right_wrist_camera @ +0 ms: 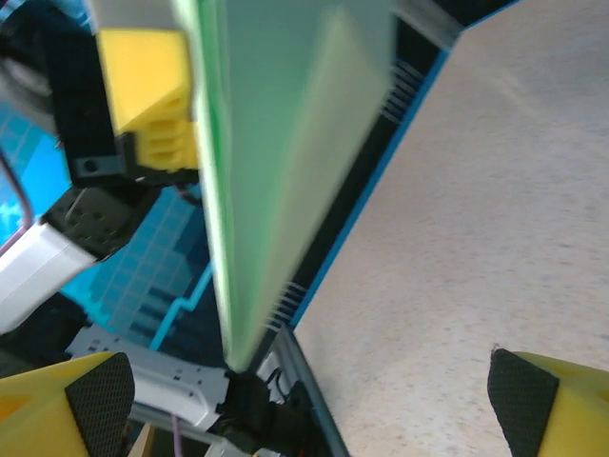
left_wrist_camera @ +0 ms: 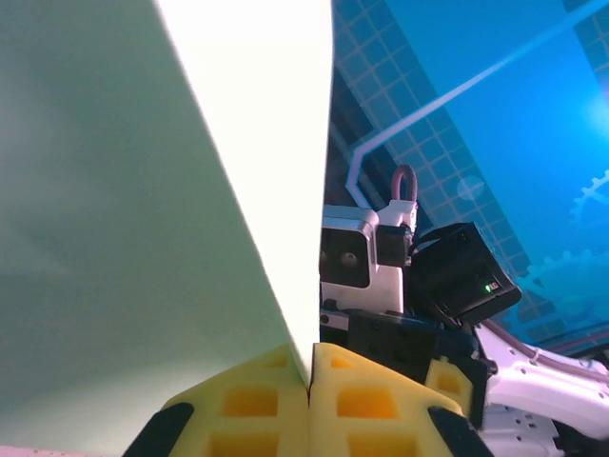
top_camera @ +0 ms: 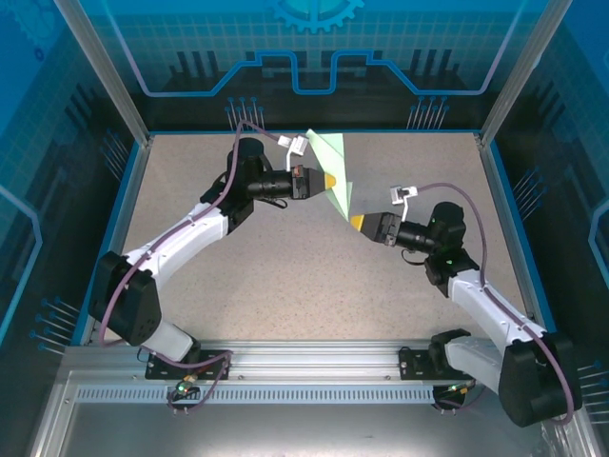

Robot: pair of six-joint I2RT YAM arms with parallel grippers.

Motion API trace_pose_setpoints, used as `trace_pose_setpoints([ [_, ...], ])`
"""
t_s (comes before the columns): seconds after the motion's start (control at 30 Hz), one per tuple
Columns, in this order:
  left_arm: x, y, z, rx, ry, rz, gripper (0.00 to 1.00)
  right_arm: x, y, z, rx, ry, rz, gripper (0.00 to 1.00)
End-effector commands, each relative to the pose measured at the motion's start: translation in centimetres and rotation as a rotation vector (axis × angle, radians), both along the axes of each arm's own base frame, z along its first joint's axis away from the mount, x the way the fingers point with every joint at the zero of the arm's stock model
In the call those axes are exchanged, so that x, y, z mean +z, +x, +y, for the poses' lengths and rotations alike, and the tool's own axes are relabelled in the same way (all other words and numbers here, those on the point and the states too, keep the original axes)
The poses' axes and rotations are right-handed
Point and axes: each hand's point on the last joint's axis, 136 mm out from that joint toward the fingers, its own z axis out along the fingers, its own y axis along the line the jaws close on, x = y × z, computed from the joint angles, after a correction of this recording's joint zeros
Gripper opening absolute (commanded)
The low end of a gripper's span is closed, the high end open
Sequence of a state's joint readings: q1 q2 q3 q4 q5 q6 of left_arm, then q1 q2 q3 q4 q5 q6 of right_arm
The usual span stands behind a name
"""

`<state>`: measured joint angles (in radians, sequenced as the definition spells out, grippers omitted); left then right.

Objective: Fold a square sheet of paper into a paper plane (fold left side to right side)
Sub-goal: Turn over the paper at the center of the table.

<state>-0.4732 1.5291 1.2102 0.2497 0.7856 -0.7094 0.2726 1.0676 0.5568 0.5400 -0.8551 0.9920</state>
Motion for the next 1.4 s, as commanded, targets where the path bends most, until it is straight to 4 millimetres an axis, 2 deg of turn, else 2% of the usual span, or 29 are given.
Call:
trace_pose_setpoints([
  [0.0,2.3,-1.9,-0.6,-0.085,-0.055,-0.054,0.00,3.3,-0.4,1.7,0.065,0.039,-0.102,0.99],
  [0.13,2.4,-2.8,-0.7,-0.112,-0.056,-0.057,0.00,3.6,0.1,2.9,0.096,0.038,-0.102,0.98],
  [0.27,1.6,-3.3,-1.1,-0.125,-0.035,-0.040,0.00,4.1,0.1,3.7,0.126,0.035,-0.122,0.79],
  [0.4,1.3,-3.4,-1.2,-0.131,-0.030,-0.029,0.00,3.7,-0.1,3.8,0.132,0.014,-0.125,0.62],
  [0.7,0.5,-3.5,-1.0,-0.126,-0.001,-0.014,0.00,2.2,-0.6,3.0,0.092,-0.073,-0.122,0.29],
  [0.77,0.2,-3.4,-0.9,-0.120,0.010,-0.012,0.05,1.8,-0.7,2.7,0.079,-0.111,-0.122,0.21],
  [0.87,-0.2,-3.3,-0.6,-0.102,0.047,-0.017,0.22,0.5,-0.8,2.2,0.056,-0.184,-0.090,0.12],
  [0.9,-0.5,-3.2,-0.3,-0.090,0.068,-0.022,0.31,-0.1,-0.8,2.0,0.044,-0.228,-0.080,0.10],
  [1.03,-1.4,-3.0,2.0,-0.004,0.158,-0.040,0.54,-3.7,-1.0,0.3,-0.021,-0.518,-0.038,0.03],
  [1.23,-2.1,-3.8,7.5,0.245,0.341,-0.115,0.71,-6.6,-0.7,-3.5,-0.137,-1.072,-0.112,0.00],
  [1.37,-2.1,-4.2,11.6,0.459,0.417,-0.139,0.77,-7.1,0.4,-5.8,-0.222,-1.479,-0.209,0.00],
])
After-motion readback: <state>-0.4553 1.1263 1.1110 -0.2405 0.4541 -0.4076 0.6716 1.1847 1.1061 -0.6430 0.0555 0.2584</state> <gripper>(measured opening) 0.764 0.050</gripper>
